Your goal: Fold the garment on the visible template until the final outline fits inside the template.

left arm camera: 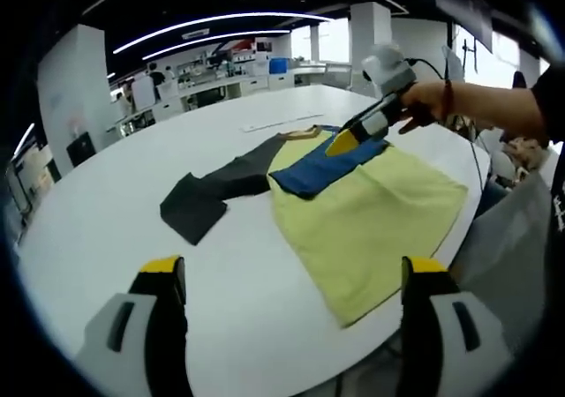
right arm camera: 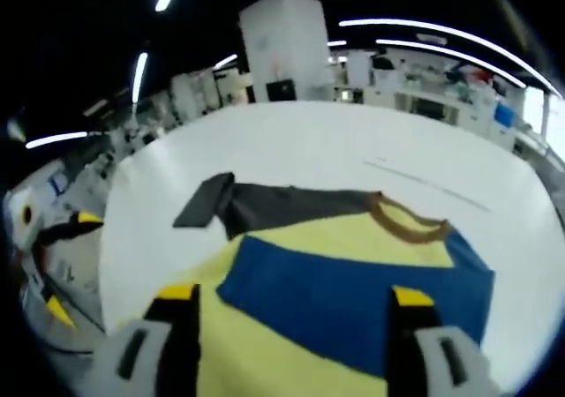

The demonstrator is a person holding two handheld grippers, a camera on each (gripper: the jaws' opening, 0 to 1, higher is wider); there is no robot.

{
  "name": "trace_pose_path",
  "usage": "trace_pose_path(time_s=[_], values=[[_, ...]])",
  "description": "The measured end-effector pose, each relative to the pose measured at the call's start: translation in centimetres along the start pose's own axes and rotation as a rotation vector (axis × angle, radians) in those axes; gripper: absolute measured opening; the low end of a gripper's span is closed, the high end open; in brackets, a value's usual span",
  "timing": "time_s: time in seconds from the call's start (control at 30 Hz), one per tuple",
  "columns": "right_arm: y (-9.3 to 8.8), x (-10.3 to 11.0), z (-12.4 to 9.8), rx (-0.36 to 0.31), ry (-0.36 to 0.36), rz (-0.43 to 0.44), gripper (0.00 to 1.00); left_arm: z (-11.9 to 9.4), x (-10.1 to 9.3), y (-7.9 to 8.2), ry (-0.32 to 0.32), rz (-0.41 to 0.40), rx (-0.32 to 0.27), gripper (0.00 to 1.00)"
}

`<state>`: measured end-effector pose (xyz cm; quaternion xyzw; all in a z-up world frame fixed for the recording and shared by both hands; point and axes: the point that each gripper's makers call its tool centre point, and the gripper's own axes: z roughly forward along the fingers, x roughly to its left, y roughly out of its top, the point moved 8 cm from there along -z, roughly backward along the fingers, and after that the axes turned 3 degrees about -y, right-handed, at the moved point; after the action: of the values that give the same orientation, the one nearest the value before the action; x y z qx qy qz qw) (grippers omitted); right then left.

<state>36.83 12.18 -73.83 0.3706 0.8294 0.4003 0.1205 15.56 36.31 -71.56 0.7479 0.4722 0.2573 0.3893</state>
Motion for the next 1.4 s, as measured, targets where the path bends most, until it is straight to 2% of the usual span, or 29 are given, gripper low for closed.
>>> trace_pose_path(time_s=[0.17, 0.4, 0.6, 0.77, 0.87, 1.1, 1.2, 1.4], values=[[-0.9, -2.2, -1.2, 0.003, -0.036, 0.01, 0.95, 0.2, 0.0, 0.1, -0.002, -0.001, -0.001, 0.99], [-3.3, -6.2, -3.2, 0.039, -0.11, 0.04, 0.99, 0.5, -0.1, 0.3, -0.007, -0.004, -0.006, 0.99], [-5.4, -8.2, -5.3, 0.07, -0.155, 0.077, 0.99, 0.9, -0.3, 0.6, -0.021, 0.008, 0.0, 0.99], [-6.9, -10.2, -6.1, 0.08, -0.194, 0.091, 0.99, 1.1, -0.2, 0.8, -0.026, 0.014, -0.004, 0.99], [-8.0, -11.5, -6.4, 0.068, -0.206, 0.098, 0.88, 1.1, -0.3, 0.8, -0.029, 0.015, -0.002, 0.99], [-9.8, -11.9, -7.0, 0.081, -0.231, 0.033, 0.45, 0.9, -0.3, 0.7, -0.027, 0.017, 0.005, 0.99], [-10.3, -12.1, -7.1, 0.087, -0.245, 0.027, 0.37, 0.9, -0.2, 0.6, -0.024, 0.016, 0.005, 0.99], [-10.6, -12.6, -7.1, 0.084, -0.258, 0.034, 0.3, 0.9, -0.3, 0.6, -0.02, 0.018, 0.007, 0.99]])
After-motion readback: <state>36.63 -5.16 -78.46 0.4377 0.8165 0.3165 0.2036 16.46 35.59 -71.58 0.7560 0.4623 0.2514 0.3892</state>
